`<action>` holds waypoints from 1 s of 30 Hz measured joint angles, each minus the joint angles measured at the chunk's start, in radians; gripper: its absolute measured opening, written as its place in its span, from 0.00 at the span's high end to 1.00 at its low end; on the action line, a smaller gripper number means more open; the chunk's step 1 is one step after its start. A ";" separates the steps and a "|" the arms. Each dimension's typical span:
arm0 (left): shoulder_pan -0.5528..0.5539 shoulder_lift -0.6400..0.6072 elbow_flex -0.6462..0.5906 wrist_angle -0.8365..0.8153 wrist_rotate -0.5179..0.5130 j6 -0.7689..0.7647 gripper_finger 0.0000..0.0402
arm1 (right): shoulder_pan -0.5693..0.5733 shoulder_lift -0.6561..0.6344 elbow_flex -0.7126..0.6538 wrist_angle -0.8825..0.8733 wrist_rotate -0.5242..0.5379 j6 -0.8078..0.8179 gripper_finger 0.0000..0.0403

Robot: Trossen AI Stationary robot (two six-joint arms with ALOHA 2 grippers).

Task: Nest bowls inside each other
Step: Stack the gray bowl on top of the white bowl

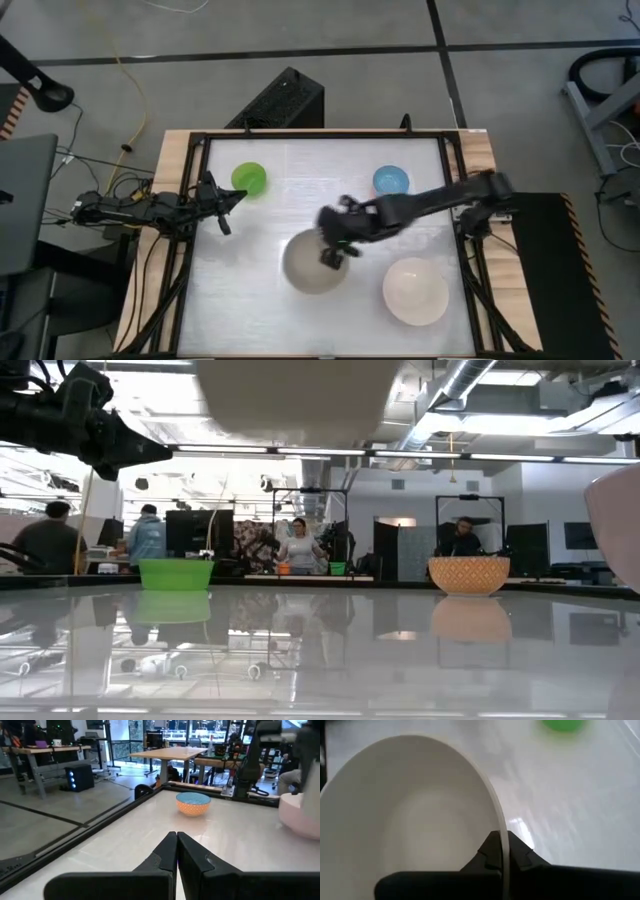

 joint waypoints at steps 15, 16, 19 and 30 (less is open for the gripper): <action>0.000 0.000 0.000 0.000 0.006 -0.060 1.00 | 0.510 -0.603 -0.587 -0.166 0.239 0.896 0.98; 0.000 0.000 0.000 0.002 0.006 -0.071 1.00 | 0.539 -0.613 -0.595 -0.195 0.239 0.942 0.98; 0.000 0.000 0.000 0.015 0.006 -0.100 1.00 | 0.616 -0.619 -0.603 -0.288 0.240 1.066 0.98; 0.000 0.000 0.000 0.007 -0.003 -0.121 1.00 | 0.782 -0.519 -0.604 -0.519 0.156 1.465 0.98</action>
